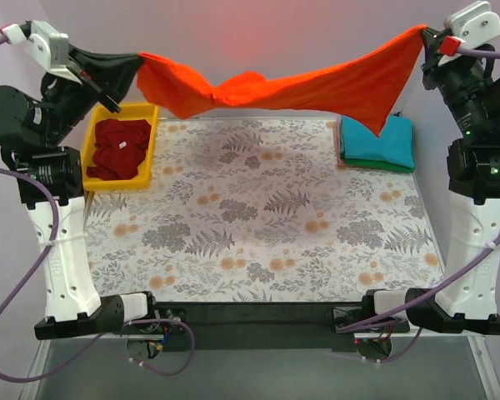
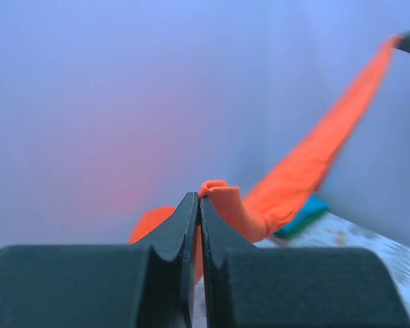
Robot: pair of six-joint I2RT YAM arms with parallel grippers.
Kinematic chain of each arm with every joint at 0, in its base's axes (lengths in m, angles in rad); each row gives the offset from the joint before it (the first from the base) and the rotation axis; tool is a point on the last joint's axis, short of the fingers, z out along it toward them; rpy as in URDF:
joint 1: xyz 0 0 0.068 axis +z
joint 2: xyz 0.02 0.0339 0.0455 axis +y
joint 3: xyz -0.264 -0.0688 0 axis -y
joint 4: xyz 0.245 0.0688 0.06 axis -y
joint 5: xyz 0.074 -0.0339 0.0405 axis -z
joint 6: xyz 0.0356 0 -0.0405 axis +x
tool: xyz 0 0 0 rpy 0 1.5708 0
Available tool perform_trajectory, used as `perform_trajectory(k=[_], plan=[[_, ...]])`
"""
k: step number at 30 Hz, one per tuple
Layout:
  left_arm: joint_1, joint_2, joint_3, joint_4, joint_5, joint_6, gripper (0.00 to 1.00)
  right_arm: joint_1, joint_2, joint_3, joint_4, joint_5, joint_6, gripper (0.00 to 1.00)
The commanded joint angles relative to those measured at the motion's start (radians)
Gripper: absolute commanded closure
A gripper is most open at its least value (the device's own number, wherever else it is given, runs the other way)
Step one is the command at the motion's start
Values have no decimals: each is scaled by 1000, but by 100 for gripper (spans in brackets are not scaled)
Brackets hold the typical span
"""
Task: Fold and stack the t-shirts
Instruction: Flatten the tshirt out
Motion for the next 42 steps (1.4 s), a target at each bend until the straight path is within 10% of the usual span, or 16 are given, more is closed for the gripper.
perform_trajectory(k=[1,3,10,24,42], plan=[[-60,42,-89,38,239,-138,100,10,63,-3,1,-190,121,99],[-82,38,-71,17,247,-129,100,28,82,2,-42,-250,157,99],[14,104,133,-74,-481,63,100,2,149,147,43,109,96,99],[33,134,113,118,-419,64,100,1,128,124,194,55,82,99],[33,-361,-105,48,-423,224,100,2,-312,-146,247,123,-1,99]])
